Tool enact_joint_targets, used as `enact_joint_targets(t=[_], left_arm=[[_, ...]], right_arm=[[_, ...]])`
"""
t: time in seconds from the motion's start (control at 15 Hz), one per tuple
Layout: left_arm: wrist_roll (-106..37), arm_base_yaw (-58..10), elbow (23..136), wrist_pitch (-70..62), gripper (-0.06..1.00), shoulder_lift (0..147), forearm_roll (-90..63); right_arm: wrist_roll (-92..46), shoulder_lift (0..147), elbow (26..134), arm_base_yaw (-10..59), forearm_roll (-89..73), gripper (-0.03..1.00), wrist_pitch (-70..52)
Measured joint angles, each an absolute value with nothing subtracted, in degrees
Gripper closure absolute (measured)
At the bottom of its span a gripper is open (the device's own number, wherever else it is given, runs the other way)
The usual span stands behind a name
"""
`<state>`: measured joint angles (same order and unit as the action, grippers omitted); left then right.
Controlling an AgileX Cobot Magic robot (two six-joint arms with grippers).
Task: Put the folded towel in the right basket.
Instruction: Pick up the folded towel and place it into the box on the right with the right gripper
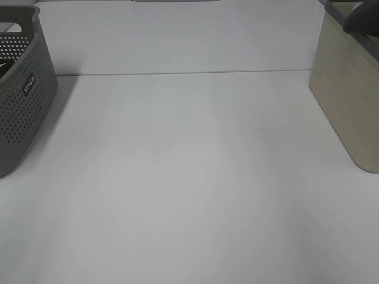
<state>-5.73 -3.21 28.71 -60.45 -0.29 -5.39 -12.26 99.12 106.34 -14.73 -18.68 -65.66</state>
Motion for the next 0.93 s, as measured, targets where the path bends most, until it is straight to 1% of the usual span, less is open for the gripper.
enact_joint_targets(t=[0.2, 0.27, 0.33, 0.47, 0.53, 0.6, 0.93], left_arm=[[-5.7, -3.2, 28.7, -60.4, -0.03, -0.3, -5.4], [-5.7, -3.2, 28.7, -60.4, -0.03, -0.3, -5.4], [-5.7, -3.2, 28.7, -60.4, -0.03, -0.3, -5.4], [-5.7, -3.2, 28.7, -60.4, -0.03, -0.3, -5.4], [-5.7, -3.2, 28.7, -60.4, -0.03, -0.3, -5.4], [-5.7, -3.2, 28.7, -60.4, -0.03, -0.3, -5.4], [-5.7, -3.2, 28.7, -60.4, -0.03, -0.3, -5.4]], right_arm=[[-10.7, 100.4, 100.2, -14.8, -17.5, 0.92, -63.9], [-9.8, 101.2, 98.5, -14.8, -17.2, 0.88, -63.0], [-8.8, 102.2, 97.6, -14.8, -16.5, 0.79, -62.2], [-6.2, 103.4, 97.2, -14.8, -14.9, 0.50, -61.4], [-6.0, 103.3, 97.2, -14.8, -14.8, 0.38, -61.2], [-6.0, 102.7, 97.2, -14.8, -14.8, 0.30, -61.2], [-5.3, 96.8, 97.2, -14.7, -14.6, 0.28, -60.2]])
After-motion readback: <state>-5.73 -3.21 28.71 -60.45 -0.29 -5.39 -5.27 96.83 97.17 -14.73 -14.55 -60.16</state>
